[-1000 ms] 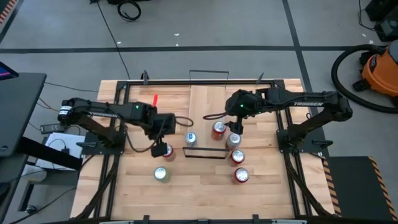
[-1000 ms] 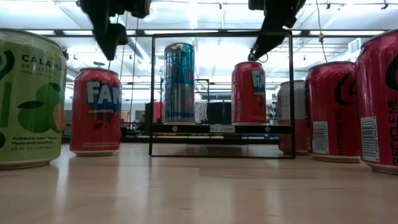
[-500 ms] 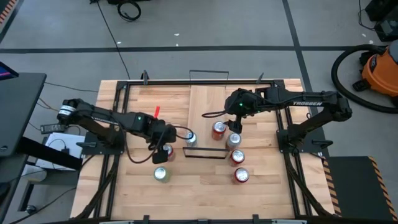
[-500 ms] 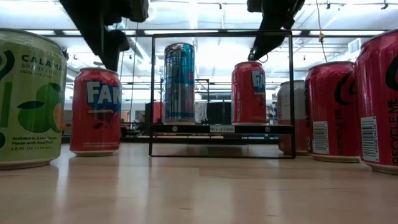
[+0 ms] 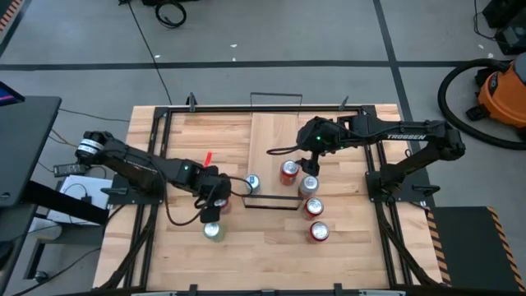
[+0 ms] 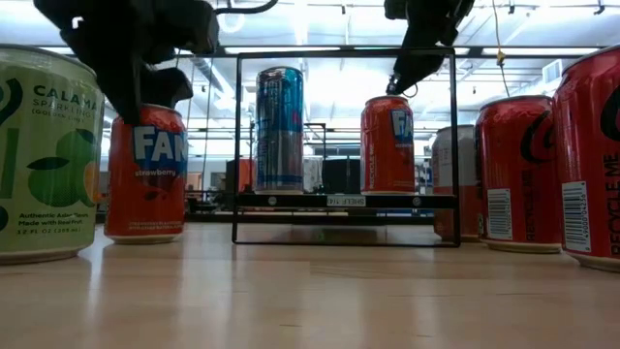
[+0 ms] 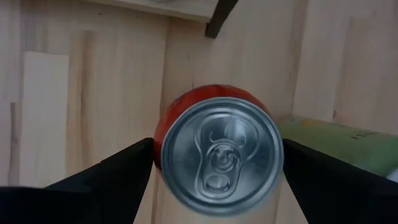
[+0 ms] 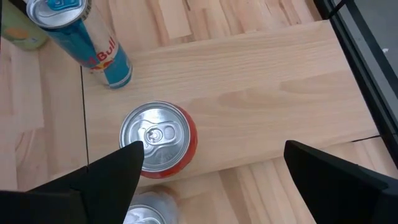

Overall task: Place canned beverage on shelf
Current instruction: Put the red soda can on the shelf

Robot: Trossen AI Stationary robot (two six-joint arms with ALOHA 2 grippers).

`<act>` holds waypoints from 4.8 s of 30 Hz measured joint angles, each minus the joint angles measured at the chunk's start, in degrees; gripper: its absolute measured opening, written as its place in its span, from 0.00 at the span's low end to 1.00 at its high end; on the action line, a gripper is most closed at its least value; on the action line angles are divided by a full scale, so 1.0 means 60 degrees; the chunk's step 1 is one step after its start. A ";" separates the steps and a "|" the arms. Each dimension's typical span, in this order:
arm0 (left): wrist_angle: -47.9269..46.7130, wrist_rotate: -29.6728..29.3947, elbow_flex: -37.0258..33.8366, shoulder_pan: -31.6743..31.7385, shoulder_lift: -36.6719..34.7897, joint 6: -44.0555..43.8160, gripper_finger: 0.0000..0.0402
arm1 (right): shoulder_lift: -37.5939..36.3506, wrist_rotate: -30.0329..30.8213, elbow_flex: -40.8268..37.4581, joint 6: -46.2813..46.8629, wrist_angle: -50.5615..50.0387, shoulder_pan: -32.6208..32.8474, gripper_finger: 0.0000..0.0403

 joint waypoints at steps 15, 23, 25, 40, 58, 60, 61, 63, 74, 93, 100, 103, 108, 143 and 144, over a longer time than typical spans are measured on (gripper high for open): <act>0.0735 -0.0109 -0.0468 0.0140 0.0000 -0.0816 0.85 | 0.0004 0.0011 0.0004 0.0026 0.0064 -0.0244 0.99; 0.0703 0.0777 -0.0447 0.0962 -0.0018 -0.1144 0.79 | 0.0007 0.0000 0.0007 -0.0010 0.0084 -0.0244 0.99; 0.0563 0.1055 -0.0408 0.1222 -0.0026 -0.1094 0.78 | 0.0007 -0.0006 0.0007 -0.0015 0.0074 -0.0244 0.99; -0.0592 0.1050 0.1338 0.3460 -0.0007 0.1032 0.79 | 0.0007 -0.0069 0.0007 0.0153 -0.0164 -0.0244 0.99; -0.1005 0.1083 0.4535 0.4531 0.2293 0.3679 0.79 | 0.0007 -0.0069 0.0007 0.0769 -0.0662 -0.0240 0.99; -0.1022 0.1345 0.4839 0.4531 0.2591 0.3686 0.79 | 0.0007 -0.0069 0.0007 0.0825 -0.0748 -0.0240 0.99; -0.1071 0.1475 0.4979 0.4531 0.2737 0.3686 0.79 | 0.0007 -0.0069 0.0007 0.0836 -0.0771 -0.0240 0.99; -0.1229 0.1642 0.5257 0.4531 0.3007 0.3679 0.79 | 0.0007 -0.0069 0.0007 0.0936 -0.0769 -0.0234 0.99; -0.1416 0.2018 0.6052 0.4485 0.4026 0.3087 0.79 | 0.0007 -0.0007 0.0007 0.0976 -0.0728 -0.0233 0.99; -0.1489 0.1866 0.6030 0.4127 0.4284 0.2921 0.79 | 0.0007 0.0007 0.0007 0.0951 -0.0623 -0.0233 0.99; -0.1509 0.1792 0.6019 0.4130 0.4277 0.2925 0.79 | 0.0007 0.0011 0.0007 0.0938 -0.0497 -0.0233 0.99; -0.1509 0.1792 0.6016 0.4130 0.4273 0.2925 0.79 | 0.0007 0.0011 0.0007 0.0958 -0.0485 -0.0233 0.99; -0.1512 0.1792 0.6016 0.4130 0.4273 0.2925 0.79 | 0.0007 0.0011 0.0007 0.0918 -0.0485 -0.0233 0.99; -0.1458 0.1800 0.5998 0.4153 0.4269 0.3023 0.88 | 0.0007 0.0007 0.0007 0.0532 -0.0448 -0.0233 0.99; -0.1458 0.1796 0.5998 0.4156 0.4269 0.3089 0.88 | 0.0007 0.0007 0.0007 0.0532 -0.0448 -0.0233 0.99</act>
